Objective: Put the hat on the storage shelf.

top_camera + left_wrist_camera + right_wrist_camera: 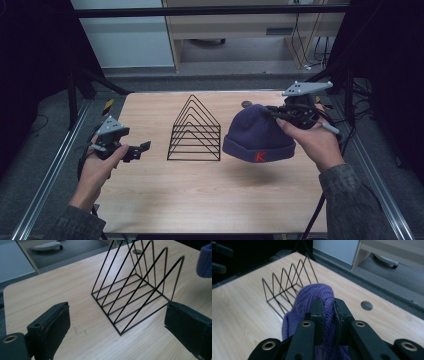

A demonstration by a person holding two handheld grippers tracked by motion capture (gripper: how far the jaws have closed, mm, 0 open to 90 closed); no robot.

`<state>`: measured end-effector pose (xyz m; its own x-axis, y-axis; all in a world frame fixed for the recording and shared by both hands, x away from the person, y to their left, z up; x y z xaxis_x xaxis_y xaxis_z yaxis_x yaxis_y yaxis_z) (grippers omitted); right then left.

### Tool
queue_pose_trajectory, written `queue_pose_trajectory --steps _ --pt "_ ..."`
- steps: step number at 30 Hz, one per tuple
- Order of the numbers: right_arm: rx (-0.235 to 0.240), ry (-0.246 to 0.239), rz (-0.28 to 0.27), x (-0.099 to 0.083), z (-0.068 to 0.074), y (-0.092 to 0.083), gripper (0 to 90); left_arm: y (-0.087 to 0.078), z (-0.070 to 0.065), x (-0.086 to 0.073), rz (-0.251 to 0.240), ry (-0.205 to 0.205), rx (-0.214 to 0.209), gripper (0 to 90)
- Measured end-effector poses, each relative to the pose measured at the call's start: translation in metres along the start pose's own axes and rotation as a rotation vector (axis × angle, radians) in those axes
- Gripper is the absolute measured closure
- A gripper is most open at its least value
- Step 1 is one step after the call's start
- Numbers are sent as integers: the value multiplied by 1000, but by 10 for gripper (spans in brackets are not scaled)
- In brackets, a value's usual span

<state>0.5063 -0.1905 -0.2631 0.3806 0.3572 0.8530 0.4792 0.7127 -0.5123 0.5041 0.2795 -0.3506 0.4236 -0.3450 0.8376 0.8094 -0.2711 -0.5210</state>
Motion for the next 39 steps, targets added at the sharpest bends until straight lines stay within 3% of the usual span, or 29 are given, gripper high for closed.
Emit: queue_pose_trajectory --steps 6,10,17,22,24,28,31,39 --pt "-36 -25 -15 26 5 -3 799 -1 -5 31 -6 45 -22 58" --pt "-47 -24 -27 39 6 -2 799 0 -5 45 -23 48 -37 57" --pt "-48 -24 -51 55 7 7 799 4 -5 63 -46 44 -57 59" --pt "-58 -35 -63 70 8 10 799 8 -4 72 -70 20 -95 61" --pt "-62 -35 -62 76 9 12 799 10 -5 75 -69 27 -88 62" --pt "-66 -32 -81 87 13 19 798 11 -13 82 -78 27 -90 69" --pt "-70 -40 -82 94 17 24 798 8 -20 87 -79 49 -102 73" --pt "-8 -57 -115 112 30 48 799 15 -35 101 -68 96 -157 75"
Point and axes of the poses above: each handheld gripper's, and its own axes: y roughly forward along the jaws, x roughly out of its top, z roughly to its left, the point moved 1 cm from there along y, roughly forward along the jaws, and after that the axes turned 14 degrees about x, right-handed, at the moved point
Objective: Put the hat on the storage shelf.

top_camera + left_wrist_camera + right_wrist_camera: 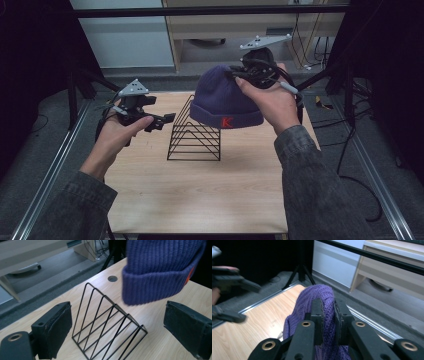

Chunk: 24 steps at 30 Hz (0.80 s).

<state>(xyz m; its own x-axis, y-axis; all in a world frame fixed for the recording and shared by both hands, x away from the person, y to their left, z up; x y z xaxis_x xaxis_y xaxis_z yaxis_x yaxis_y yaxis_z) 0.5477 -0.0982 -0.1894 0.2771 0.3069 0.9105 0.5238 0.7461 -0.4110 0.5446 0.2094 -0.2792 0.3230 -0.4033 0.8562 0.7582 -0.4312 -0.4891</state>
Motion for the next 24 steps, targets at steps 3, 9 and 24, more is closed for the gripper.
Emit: queue_pose_trajectory --steps 3,9,24 --pt "31 -7 -11 7 5 9 798 7 -2 4 1 13 -14 69" --pt "67 -27 -11 20 15 25 798 19 -4 1 12 36 -33 64" --pt "109 -41 -6 34 29 45 797 29 7 -11 14 16 -88 471"
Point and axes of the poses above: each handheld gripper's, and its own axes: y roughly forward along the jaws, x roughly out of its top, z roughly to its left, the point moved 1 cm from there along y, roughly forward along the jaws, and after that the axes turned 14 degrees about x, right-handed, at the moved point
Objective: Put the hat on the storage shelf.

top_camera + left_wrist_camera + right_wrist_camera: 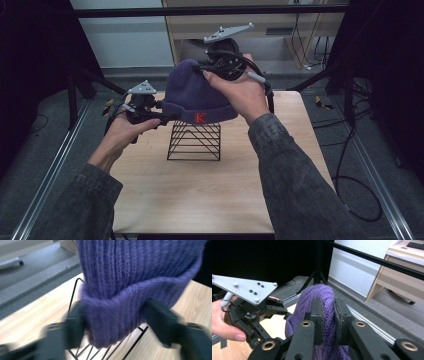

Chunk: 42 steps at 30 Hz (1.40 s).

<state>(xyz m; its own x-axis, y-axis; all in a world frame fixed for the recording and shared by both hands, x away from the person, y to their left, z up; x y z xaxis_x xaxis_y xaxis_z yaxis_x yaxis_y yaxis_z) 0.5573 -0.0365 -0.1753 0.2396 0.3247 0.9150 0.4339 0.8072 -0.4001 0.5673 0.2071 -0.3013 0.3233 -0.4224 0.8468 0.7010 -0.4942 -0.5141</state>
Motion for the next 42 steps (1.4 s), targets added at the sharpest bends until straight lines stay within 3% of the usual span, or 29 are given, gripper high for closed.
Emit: queue_pose_trajectory --steps 1,3,7,13,18,27,35,42 --pt "-2 -5 2 0 -1 0 797 -1 -1 0 -1 7 2 588" --pt "-9 -2 2 -1 -2 -1 796 -2 -3 1 4 15 -3 658" --pt "-26 18 18 -4 -11 -1 794 -6 -3 1 18 23 15 688" --pt "-37 59 33 -11 -22 6 792 -8 7 0 33 -16 52 691" --pt "-52 79 61 -17 -29 16 790 -8 12 -3 53 -20 75 690" --pt "-53 97 89 -25 -32 28 788 -5 12 -7 85 12 100 689" --pt "-43 98 109 -33 -30 33 785 -2 13 -19 95 -4 105 689" --pt "-26 95 123 -41 -27 42 784 -2 10 -29 114 18 118 691"
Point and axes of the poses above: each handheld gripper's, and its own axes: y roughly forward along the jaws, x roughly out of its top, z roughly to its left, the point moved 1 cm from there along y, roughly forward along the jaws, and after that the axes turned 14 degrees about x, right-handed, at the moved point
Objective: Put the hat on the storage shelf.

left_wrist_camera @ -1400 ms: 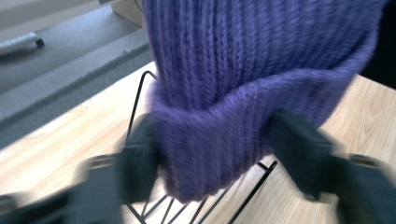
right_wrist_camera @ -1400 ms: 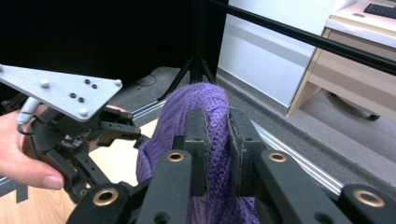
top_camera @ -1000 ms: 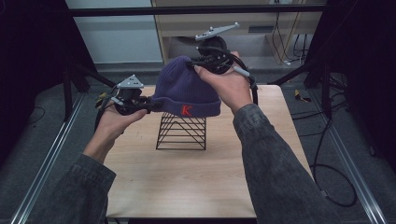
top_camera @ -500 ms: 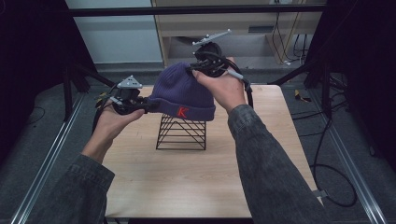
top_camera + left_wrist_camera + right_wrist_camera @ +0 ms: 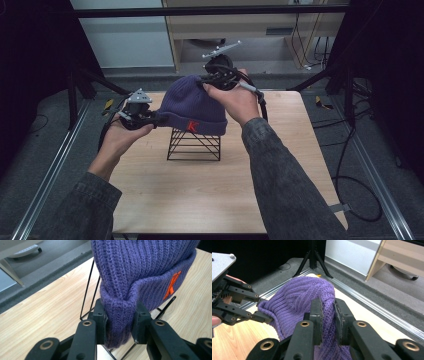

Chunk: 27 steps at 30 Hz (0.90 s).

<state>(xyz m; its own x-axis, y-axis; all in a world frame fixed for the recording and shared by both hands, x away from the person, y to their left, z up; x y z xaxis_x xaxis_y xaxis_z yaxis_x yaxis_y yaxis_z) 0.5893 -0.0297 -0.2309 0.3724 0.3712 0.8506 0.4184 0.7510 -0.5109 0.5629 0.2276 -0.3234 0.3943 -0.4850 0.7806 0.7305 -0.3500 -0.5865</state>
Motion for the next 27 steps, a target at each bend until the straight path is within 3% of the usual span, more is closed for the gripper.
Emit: queue_pose_trajectory --steps 13,19,27 --pt "12 -31 31 -10 5 3 782 0 -3 -11 10 12 2 691" --pt "20 -27 42 -16 5 3 782 4 -5 -14 14 0 -4 691" --pt "30 -31 61 -23 5 5 781 7 -10 -22 28 17 -5 693"
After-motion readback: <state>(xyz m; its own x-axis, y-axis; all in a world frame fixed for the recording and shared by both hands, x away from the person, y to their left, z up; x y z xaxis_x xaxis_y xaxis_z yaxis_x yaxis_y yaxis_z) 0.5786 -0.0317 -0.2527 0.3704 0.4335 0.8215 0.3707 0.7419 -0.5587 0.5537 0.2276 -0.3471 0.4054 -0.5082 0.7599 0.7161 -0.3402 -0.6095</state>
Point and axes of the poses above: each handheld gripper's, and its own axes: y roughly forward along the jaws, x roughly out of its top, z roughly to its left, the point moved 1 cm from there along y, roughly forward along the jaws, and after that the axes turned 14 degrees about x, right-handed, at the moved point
